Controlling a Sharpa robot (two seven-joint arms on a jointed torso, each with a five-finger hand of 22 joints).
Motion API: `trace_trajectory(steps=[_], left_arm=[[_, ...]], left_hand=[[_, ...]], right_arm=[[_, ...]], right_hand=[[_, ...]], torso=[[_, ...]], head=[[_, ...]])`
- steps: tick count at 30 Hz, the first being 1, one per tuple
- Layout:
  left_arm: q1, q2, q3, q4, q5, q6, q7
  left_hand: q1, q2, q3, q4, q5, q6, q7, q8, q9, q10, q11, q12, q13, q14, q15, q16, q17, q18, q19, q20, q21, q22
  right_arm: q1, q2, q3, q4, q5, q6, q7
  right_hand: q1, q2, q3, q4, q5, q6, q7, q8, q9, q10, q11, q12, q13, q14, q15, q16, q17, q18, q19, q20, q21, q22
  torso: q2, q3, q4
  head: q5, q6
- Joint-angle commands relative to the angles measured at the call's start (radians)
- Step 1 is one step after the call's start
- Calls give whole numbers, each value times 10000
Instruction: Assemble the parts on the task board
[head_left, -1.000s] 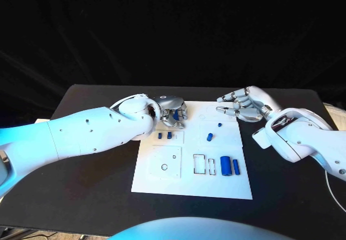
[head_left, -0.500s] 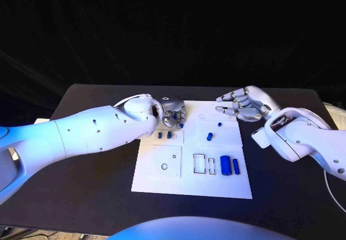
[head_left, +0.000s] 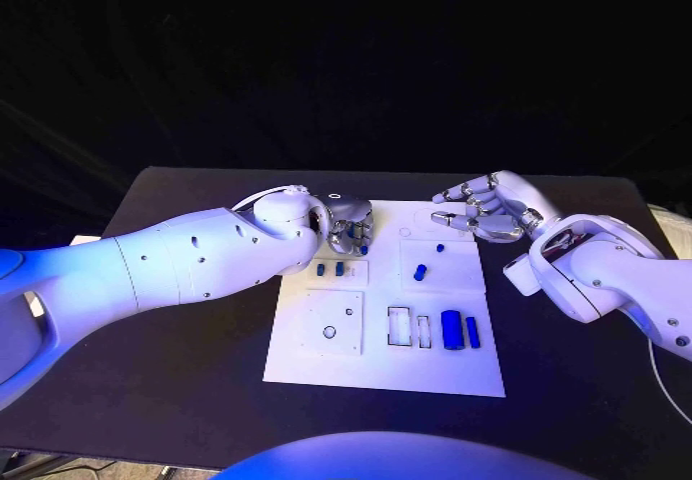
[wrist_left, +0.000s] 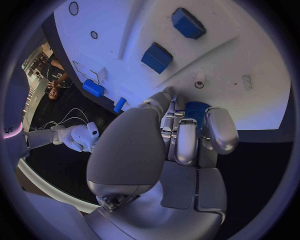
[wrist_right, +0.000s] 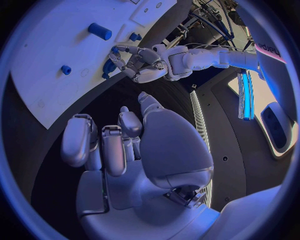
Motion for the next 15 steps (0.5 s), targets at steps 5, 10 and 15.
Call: trace_trajectory(steps=[5,10,15], left_arm=[[-61,63,-35,-10,-67,461,5],[-63,61,-34,-12,-5,514,7],[-64,57,-34,-5,16,566,-2]], left_hand=[[-61,26,104,2,-35,102,6,-78,-32,119,8,-72,-45,397,-60,-6,-36,-150,66,0,91,64],[-59,-14,163,-44,-37,148,-10,-107,-50,140,1,-130,-70,391,-65,-19,-78,-156,66,0,130,111],[-79,-64,212,-82,-39,146,-5,-162,-79,141,5,-200,-99,385,-60,-25,-111,-163,64,1,166,156]], right_arm=[[-8,21,0,-1,-27,174,53],[-8,17,0,0,-27,169,53],[-7,13,0,-1,-27,172,51]], right_hand=[[35,115,-40,-11,48,28,21,21,9,-21,-6,43,14,641,25,-46,905,65,-61,-14,-45,1],[35,115,-40,-11,48,28,21,21,9,-21,-6,43,14,641,25,-46,905,65,-61,-14,-45,1],[35,115,-40,-11,48,28,21,21,9,-21,-6,43,14,641,25,-46,905,65,-61,-14,-45,1]], torso=[[-1,2,-5],[4,1,-10],[-4,-1,-5]], head=[[3,7],[-9,-10],[-21,-12]])
